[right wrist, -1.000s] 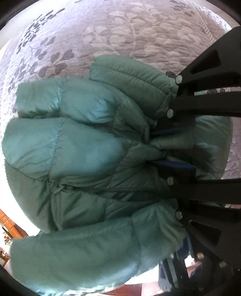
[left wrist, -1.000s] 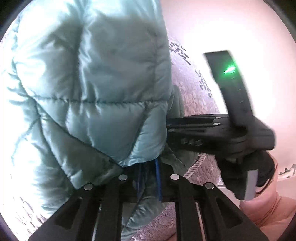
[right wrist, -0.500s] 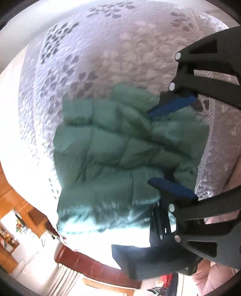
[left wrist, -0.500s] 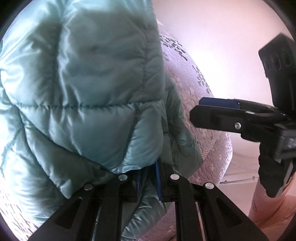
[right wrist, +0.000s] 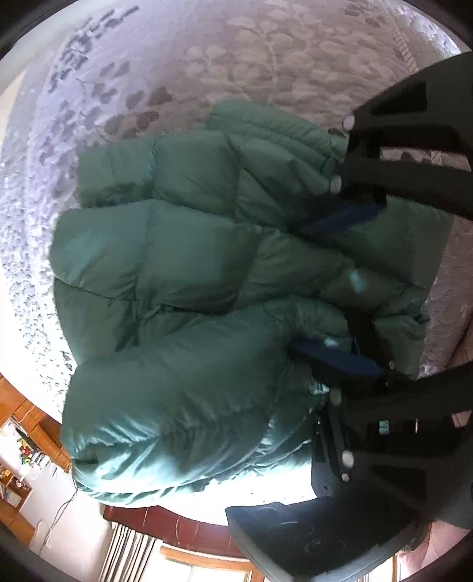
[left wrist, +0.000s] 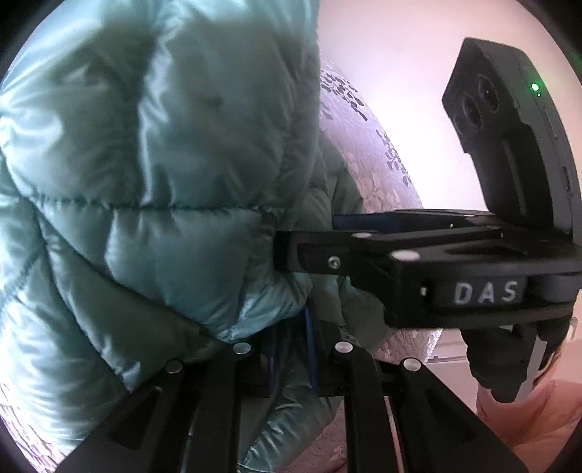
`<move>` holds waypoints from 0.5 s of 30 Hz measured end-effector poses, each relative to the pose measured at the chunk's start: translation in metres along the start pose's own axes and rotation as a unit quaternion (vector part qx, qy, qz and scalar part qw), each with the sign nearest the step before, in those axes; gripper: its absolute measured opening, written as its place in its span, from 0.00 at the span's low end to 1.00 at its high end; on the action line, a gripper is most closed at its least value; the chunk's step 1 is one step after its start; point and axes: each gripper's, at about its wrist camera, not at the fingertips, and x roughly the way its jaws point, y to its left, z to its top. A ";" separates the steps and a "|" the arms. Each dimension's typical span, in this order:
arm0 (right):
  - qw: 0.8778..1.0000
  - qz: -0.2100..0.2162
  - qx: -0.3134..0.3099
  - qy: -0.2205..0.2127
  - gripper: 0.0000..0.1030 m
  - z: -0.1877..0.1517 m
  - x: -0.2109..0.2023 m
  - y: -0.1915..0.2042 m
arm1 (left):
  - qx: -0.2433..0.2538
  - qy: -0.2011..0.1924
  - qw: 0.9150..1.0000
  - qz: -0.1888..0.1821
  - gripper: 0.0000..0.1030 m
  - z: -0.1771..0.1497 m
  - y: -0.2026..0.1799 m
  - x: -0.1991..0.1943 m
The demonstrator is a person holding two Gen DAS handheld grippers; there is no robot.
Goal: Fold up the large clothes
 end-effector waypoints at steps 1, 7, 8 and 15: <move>1.000 0.006 -0.004 -0.001 0.28 -0.001 0.000 0.002 | -0.001 0.001 1.000 -0.001 0.13 0.000 0.001 0.000; 1.000 0.014 -0.007 -0.011 0.04 -0.007 0.008 0.006 | -0.003 0.001 1.000 -0.006 0.15 -0.002 0.001 -0.014; 1.000 0.016 -0.004 -0.012 0.03 -0.006 0.009 0.004 | -0.003 -0.003 1.000 -0.006 0.20 -0.003 0.001 -0.022; 1.000 0.007 -0.009 -0.014 0.02 -0.010 -0.001 0.014 | 0.011 -0.069 0.997 0.029 0.37 -0.010 0.001 -0.086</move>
